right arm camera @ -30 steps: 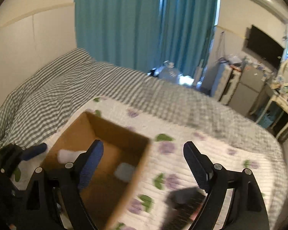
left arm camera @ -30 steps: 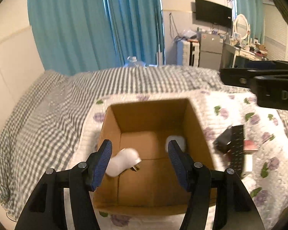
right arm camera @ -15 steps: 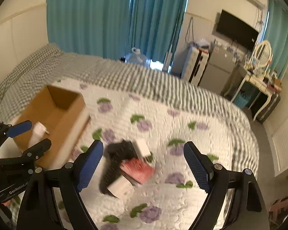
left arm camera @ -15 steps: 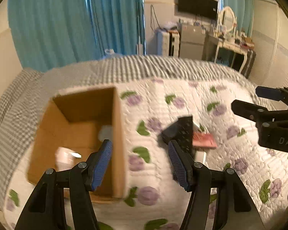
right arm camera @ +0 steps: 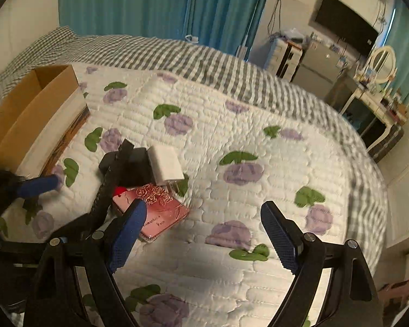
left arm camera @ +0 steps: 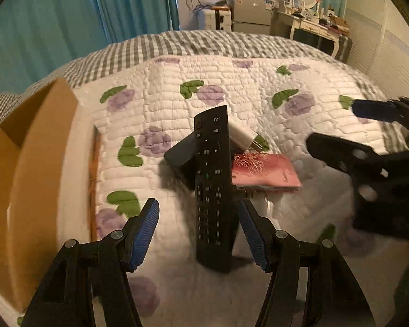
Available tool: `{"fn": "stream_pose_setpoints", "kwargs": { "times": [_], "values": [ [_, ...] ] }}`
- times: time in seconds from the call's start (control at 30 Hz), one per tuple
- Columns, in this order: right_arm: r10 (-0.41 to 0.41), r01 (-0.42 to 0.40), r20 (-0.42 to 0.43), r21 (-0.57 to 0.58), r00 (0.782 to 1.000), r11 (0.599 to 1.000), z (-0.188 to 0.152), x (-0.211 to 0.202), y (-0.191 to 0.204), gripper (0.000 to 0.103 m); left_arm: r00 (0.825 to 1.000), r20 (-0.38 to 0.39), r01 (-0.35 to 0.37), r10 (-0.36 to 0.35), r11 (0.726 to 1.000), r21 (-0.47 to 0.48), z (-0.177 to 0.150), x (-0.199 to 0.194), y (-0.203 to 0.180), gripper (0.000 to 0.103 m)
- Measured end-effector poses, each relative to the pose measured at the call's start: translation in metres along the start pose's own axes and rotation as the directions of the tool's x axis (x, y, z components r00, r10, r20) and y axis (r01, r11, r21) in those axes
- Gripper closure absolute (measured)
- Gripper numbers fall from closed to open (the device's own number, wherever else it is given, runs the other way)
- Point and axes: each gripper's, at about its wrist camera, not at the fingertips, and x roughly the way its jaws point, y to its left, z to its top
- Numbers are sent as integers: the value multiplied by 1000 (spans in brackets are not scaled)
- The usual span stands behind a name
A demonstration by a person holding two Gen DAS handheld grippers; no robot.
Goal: Organize rigid objects
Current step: 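Grasp the black TV remote with the left gripper, then grasp the pink notebook edgewise with the right gripper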
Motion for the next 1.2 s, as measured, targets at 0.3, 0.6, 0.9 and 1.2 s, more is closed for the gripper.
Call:
{"fn": "stream_pose_setpoints", "kwargs": {
  "times": [0.3, 0.6, 0.9, 1.2],
  "values": [
    [35, -35, -51, 5, 998, 999, -3, 17, -2, 17, 995, -6, 99, -100, 994, -54, 2, 32, 13, 60],
    [11, -16, -59, -92, 998, 996, -4, 21, 19, 17, 999, -7, 37, -37, 999, -13, -10, 5, 26, 61],
    [9, -36, -97, -280, 995, 959, -3, 45, 67, 25, 999, -34, -24, 23, 999, -35, -19, 0, 42, 61],
    [33, -65, -125, -266, 992, 962, 0, 59, 68, 49, 999, -42, -18, 16, 999, -28, -16, 7, 43, 61]
  ]
}}
